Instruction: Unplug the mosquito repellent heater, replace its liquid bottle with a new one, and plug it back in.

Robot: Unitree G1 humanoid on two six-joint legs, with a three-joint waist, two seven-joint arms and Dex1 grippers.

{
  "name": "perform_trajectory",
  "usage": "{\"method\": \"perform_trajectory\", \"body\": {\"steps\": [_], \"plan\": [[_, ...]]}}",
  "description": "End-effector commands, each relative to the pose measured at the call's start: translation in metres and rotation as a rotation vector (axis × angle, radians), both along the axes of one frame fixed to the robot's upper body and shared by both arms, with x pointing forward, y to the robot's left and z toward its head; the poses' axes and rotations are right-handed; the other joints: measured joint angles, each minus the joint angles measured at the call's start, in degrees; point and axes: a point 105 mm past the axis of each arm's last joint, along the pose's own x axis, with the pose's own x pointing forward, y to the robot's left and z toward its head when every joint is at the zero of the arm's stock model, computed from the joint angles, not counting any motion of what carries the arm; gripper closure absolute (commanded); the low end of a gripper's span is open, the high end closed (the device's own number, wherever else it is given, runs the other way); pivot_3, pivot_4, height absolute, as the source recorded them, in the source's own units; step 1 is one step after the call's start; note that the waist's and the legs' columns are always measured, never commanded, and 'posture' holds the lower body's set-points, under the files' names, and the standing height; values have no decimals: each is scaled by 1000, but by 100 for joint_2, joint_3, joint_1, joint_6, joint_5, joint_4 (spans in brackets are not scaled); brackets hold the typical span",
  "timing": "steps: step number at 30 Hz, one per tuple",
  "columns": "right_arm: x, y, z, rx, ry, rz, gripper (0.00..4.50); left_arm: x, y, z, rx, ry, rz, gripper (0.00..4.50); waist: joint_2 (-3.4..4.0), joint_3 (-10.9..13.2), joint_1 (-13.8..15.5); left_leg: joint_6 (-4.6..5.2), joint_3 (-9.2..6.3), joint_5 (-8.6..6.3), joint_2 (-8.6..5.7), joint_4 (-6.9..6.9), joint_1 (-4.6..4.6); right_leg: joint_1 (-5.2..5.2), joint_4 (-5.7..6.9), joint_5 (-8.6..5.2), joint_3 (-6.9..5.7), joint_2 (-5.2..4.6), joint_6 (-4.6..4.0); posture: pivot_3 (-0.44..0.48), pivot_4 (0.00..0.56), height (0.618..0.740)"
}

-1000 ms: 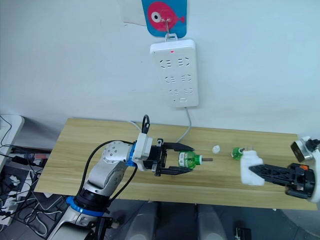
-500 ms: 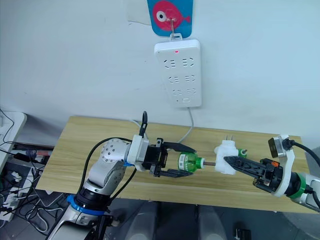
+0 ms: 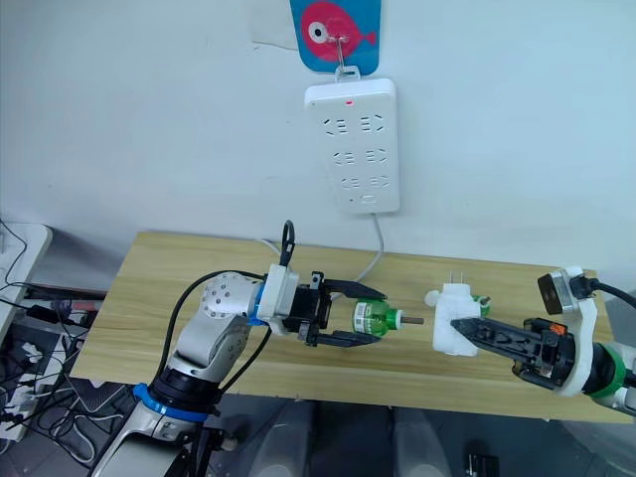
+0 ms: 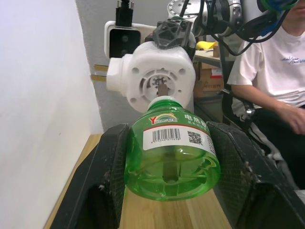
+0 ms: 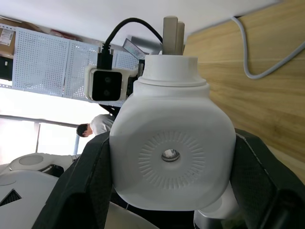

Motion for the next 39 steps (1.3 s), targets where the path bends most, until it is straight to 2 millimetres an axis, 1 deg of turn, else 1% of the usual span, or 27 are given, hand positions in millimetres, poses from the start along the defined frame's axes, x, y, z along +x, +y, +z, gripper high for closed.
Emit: {"method": "perform_trajectory", "body": {"steps": [1,7,13,17,23,28,34,39], "plan": [[-6,8,6,27,-19,45,1546,-2,-5,4,-17,-33,-9,2272,0,0,0,0,0,0,0,0,0,0,0,0,0,0,0,144,344,740],[-2,13,6,29,-35,37,1546,3,-7,3,-10,-41,-1,2272,0,0,-1,0,0,0,0,0,1,0,2,0,0,0,0,138,349,740],[6,21,3,41,-50,-3,1546,-1,-11,3,-16,-39,-17,2272,0,0,-2,0,-2,0,0,-1,0,0,1,0,-1,0,0,139,349,740],[8,27,3,53,-57,-2,1546,-1,-11,3,-15,-37,-15,2272,0,1,-4,0,-2,0,1,0,1,0,2,0,0,0,0,136,351,740],[2,31,1,45,-42,49,1546,1,-11,4,-15,-39,-16,2272,0,1,-4,0,-2,0,0,-1,0,0,1,0,-1,0,0,136,351,740],[-4,28,1,21,-23,99,1546,-1,-9,2,-4,-41,-35,2272,0,1,-3,0,-1,0,0,-1,1,0,1,0,0,0,0,138,354,740],[-6,26,3,10,-11,131,1546,2,-9,4,-1,-50,-34,2272,0,1,-3,0,-2,0,0,0,0,0,0,0,-1,0,0,138,354,740],[-2,29,2,11,-19,114,1546,-3,-12,5,-8,-57,-52,2272,0,1,-2,0,-2,0,1,-2,0,-1,0,0,-1,1,0,143,349,740]]}}
